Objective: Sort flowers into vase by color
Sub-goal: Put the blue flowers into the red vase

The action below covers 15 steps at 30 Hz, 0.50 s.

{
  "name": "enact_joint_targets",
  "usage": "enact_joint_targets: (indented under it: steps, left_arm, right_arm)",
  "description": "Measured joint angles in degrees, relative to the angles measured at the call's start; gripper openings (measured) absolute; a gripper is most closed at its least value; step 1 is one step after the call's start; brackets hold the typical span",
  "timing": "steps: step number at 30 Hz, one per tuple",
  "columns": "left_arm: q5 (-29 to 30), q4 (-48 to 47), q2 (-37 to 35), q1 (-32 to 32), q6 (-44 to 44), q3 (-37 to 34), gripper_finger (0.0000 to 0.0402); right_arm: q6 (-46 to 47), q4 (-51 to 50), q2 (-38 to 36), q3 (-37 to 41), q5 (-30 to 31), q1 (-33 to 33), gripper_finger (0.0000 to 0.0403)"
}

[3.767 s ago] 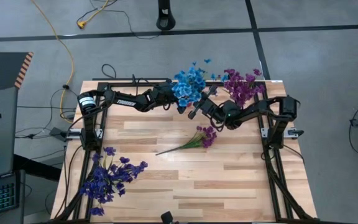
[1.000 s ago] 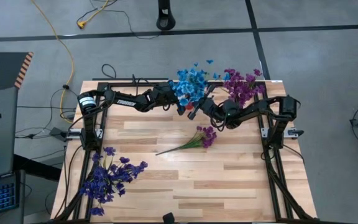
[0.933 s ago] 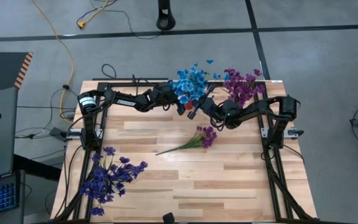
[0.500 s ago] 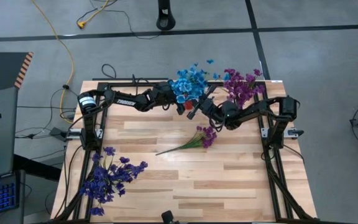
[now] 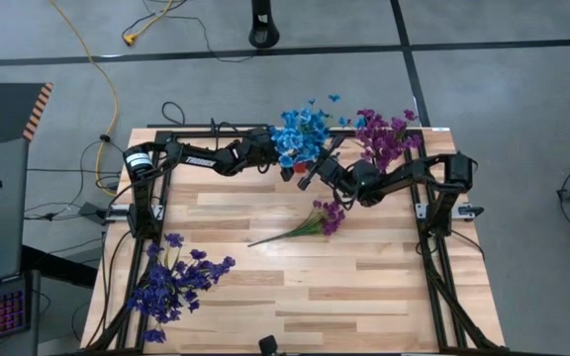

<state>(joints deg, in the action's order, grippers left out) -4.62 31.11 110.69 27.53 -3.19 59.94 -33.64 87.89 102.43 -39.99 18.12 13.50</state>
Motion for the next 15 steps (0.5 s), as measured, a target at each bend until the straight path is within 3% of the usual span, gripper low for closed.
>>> enact_joint_targets:
  steps: [15]
  left_arm:
    - [-2.1,0.0,0.0,0.0,-0.1,0.0,0.0155]
  right_arm:
    - [0.2,-0.7,0.0,0.0,-4.8,2.2,0.0047]
